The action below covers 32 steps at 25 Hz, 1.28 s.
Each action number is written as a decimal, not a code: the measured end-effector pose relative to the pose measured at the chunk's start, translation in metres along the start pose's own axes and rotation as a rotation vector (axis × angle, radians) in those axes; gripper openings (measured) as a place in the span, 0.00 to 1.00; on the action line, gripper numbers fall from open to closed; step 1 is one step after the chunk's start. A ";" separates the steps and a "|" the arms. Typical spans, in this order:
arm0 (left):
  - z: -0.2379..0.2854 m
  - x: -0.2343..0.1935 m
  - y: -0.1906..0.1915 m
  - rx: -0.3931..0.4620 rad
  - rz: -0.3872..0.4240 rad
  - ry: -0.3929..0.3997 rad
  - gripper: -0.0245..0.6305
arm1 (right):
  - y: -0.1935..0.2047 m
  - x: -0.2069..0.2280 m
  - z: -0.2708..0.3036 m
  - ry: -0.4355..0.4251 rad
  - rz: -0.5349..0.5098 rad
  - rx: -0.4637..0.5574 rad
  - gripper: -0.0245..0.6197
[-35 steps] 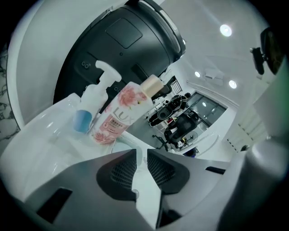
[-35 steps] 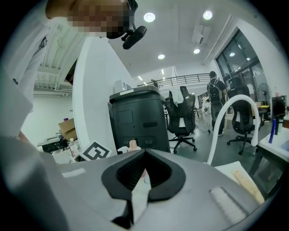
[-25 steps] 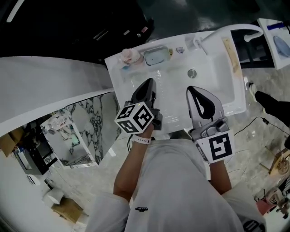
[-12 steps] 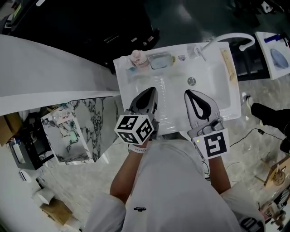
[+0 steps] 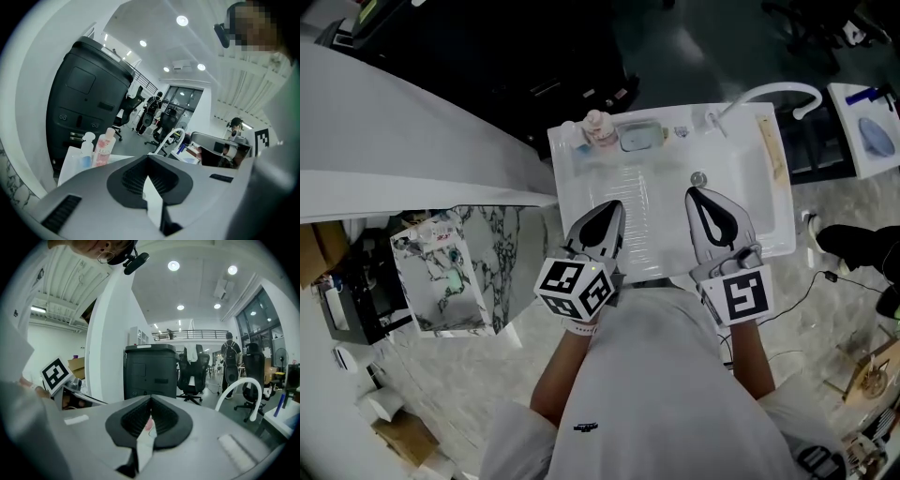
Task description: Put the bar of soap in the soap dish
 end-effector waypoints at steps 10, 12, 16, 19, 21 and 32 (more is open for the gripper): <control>-0.032 0.001 -0.030 0.084 0.019 -0.013 0.05 | -0.002 0.011 -0.015 0.022 -0.029 -0.015 0.04; -0.037 0.000 -0.036 0.104 0.003 -0.010 0.05 | -0.006 0.015 -0.017 0.037 -0.014 0.001 0.04; -0.049 0.000 -0.049 0.151 -0.007 -0.017 0.05 | -0.014 0.022 -0.024 0.059 0.012 0.046 0.04; -0.060 -0.001 -0.058 0.187 -0.004 -0.033 0.05 | -0.021 0.023 -0.024 0.054 0.006 0.059 0.04; -0.066 -0.001 -0.062 0.203 0.000 -0.043 0.05 | -0.025 0.023 -0.025 0.052 -0.006 0.059 0.04; -0.086 -0.012 -0.078 0.262 0.012 -0.083 0.05 | -0.034 0.016 -0.030 0.052 -0.001 0.075 0.04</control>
Point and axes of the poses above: the fingertips, and each gripper's own axes: z forward along the fingers, x to its right, y out of its underside, the point moved 2 cm from there along -z, backward along the fingers, and after that the axes turned 14 degrees about -y, right-handed, at the moved point
